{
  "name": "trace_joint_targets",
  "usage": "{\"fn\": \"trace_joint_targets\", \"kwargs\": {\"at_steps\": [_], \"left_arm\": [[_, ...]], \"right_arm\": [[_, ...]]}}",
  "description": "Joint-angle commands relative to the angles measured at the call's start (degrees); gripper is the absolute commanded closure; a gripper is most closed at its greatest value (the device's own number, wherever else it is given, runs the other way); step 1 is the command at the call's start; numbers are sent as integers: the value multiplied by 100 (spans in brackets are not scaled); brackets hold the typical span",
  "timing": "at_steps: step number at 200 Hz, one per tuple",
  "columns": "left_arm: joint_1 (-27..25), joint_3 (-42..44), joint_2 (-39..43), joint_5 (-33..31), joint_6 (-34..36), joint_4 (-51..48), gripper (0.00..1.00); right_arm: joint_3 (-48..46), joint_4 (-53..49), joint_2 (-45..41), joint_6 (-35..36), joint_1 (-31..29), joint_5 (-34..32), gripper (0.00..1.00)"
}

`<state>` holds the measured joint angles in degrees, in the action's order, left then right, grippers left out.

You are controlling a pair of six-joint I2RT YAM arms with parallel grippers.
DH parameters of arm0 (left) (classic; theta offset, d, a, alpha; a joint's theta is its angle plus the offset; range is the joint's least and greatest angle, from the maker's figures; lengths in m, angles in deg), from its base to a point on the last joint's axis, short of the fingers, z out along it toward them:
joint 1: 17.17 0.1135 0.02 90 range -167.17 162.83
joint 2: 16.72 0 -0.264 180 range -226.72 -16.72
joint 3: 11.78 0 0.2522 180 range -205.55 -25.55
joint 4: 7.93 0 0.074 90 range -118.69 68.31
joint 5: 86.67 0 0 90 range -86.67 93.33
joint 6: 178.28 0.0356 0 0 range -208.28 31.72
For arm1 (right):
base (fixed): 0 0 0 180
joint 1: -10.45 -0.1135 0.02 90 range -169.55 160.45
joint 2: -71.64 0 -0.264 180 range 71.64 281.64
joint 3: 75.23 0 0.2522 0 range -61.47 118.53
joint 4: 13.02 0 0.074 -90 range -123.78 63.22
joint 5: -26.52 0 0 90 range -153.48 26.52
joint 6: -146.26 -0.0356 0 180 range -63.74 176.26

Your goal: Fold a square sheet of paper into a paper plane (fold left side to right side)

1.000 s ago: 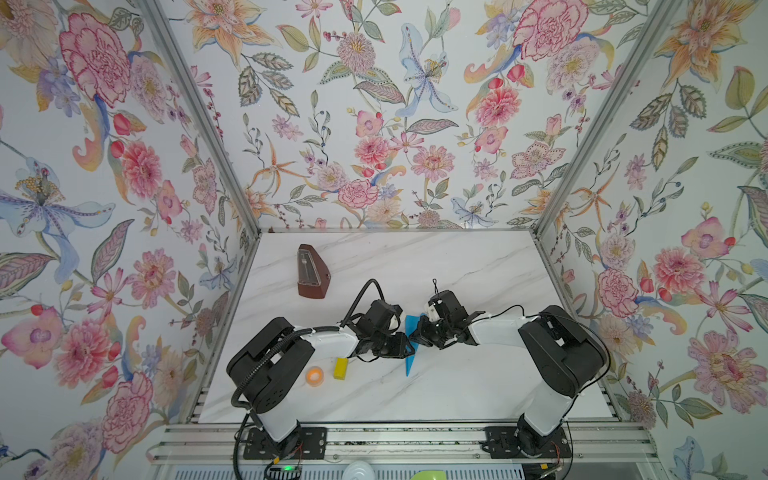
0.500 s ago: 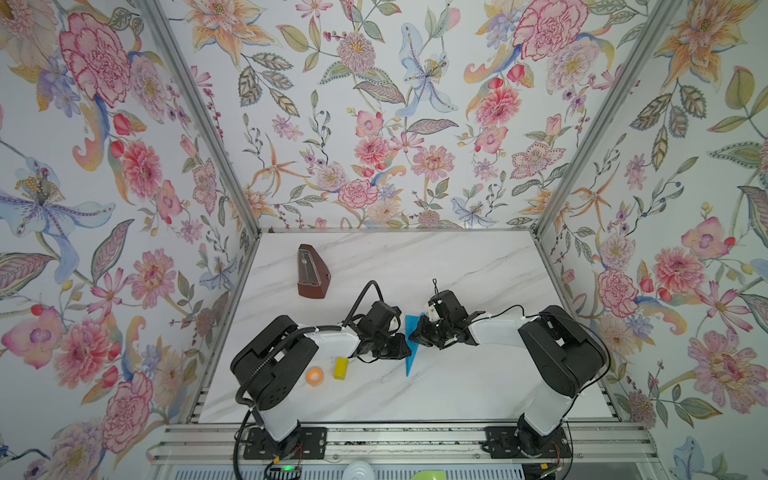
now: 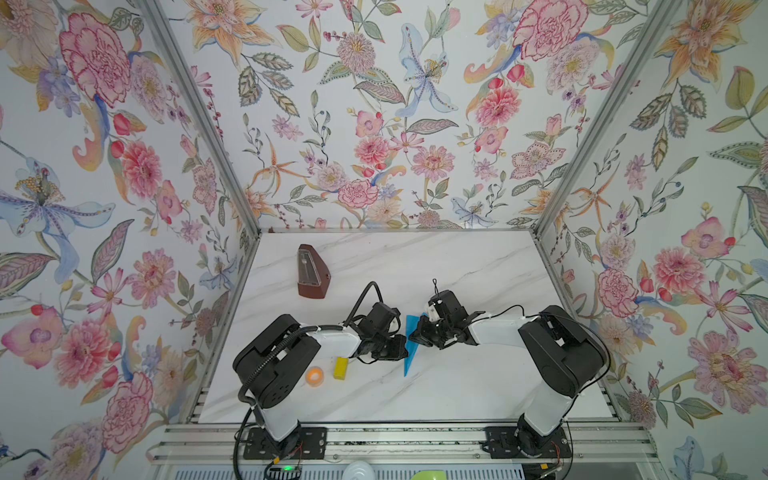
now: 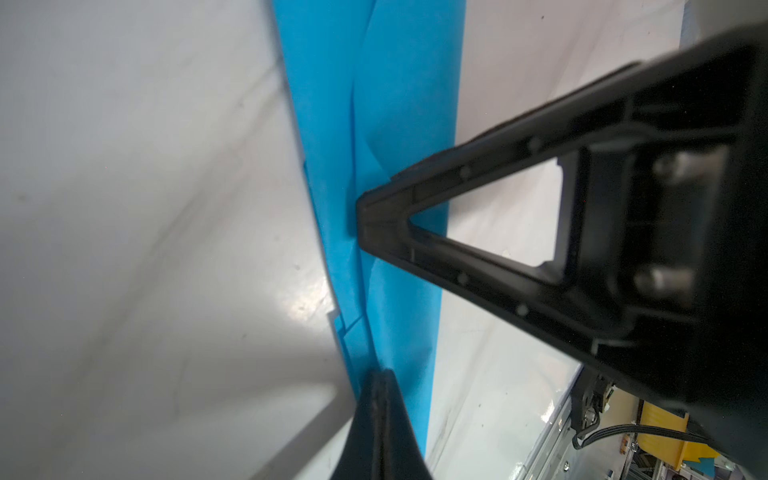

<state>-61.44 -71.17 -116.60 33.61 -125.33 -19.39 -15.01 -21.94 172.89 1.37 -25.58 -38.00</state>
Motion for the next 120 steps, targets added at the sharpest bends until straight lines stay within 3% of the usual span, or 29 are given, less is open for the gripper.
{"fn": "trace_joint_targets", "kwargs": {"at_steps": [1,21,58,120], "left_arm": [[-38,19,-128,-327,178,-415,100],[-31,13,-156,-343,204,-437,100],[-38,-38,-188,-366,269,-516,100],[-37,-131,-239,-344,323,-583,100]], "right_arm": [[132,-447,-146,118,-20,-229,98],[203,-680,-324,215,-6,-331,87],[278,-1127,-735,426,-8,-463,77],[85,-1297,-902,520,-66,-358,82]]}}
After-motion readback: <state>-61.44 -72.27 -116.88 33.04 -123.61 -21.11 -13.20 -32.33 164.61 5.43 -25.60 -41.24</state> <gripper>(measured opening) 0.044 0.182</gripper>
